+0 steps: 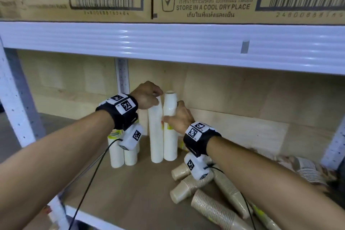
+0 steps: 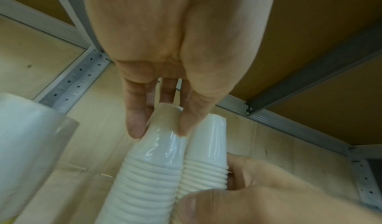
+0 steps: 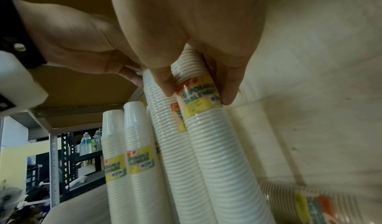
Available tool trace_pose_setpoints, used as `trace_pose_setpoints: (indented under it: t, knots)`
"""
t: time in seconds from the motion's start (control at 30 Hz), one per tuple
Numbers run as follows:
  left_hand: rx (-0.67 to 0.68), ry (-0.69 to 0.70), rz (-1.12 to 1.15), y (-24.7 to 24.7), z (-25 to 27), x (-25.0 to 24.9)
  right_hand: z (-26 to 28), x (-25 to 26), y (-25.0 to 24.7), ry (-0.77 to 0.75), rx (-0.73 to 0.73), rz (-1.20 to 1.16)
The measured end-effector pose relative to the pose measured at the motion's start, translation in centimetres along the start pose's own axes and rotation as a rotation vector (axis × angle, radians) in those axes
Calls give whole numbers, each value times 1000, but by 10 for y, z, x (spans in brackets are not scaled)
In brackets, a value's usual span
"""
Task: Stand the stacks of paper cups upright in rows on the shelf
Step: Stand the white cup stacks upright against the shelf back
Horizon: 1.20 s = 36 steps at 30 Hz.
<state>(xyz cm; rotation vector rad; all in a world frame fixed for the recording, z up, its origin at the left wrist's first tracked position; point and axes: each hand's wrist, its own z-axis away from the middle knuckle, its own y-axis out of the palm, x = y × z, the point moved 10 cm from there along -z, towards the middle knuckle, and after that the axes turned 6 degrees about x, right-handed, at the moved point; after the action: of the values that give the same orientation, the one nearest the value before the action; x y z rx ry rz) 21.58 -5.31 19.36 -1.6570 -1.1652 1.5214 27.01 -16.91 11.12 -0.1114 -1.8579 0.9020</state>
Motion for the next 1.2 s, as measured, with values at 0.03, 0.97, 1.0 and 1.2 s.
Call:
trace_pose_setpoints:
  t: [0.03,0.97,1.0,1.2]
  knots:
    - [3,-3,7,2,1,5,-1,-2,6,11,2,-19]
    - [-47,-51,48,17,2,34,-27,52,-6,-182,68,287]
    - [-42,-46,45,18,2,33,-29,51,-4,-180,82,294]
    - [-62,-112,42,16,-3,40,-31,45,-4,-197,50,296]
